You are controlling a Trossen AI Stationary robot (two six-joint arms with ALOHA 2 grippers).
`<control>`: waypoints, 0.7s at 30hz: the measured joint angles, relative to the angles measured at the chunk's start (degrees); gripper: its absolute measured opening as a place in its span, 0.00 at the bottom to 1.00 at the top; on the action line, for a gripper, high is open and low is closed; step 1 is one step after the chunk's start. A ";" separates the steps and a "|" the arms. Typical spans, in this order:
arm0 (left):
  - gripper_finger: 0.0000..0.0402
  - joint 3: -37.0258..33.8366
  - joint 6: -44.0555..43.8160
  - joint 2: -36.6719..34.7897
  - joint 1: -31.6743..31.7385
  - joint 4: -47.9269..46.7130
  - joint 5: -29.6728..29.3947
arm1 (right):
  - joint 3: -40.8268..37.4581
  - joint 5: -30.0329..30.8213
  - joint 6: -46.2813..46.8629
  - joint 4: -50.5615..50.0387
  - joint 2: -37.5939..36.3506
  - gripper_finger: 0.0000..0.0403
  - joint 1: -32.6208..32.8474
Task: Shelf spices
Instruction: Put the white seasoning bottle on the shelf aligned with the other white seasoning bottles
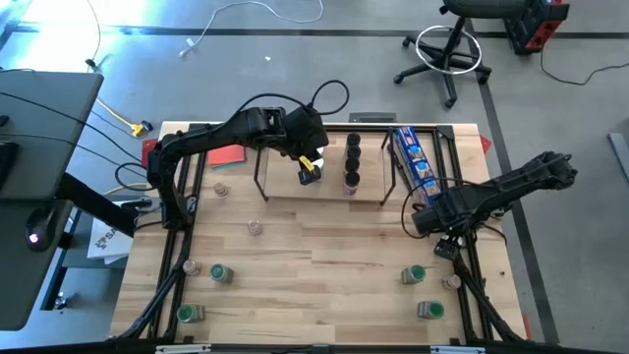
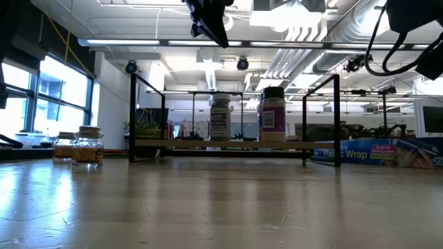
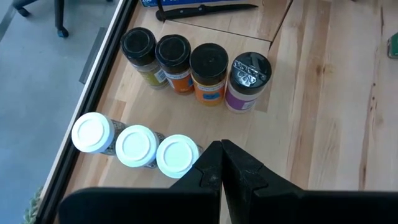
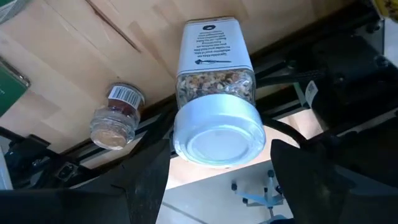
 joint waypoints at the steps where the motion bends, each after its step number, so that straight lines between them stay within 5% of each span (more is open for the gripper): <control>1: 0.00 0.00 0.02 -0.01 -0.02 -0.01 -0.01 | 0.03 0.02 0.08 0.14 -0.03 0.68 0.05; 9: 0.00 0.00 0.00 0.00 0.00 -0.02 -0.44 | 0.03 1.64 3.15 1.27 -0.02 0.66 0.97; 17: 0.00 0.00 -0.54 0.00 0.00 -0.04 -0.61 | -0.03 2.22 3.59 3.38 -0.06 0.45 2.24; 21: 0.00 0.00 -1.51 0.00 0.00 -0.38 -0.61 | 0.17 2.06 3.63 3.72 -0.06 0.45 2.06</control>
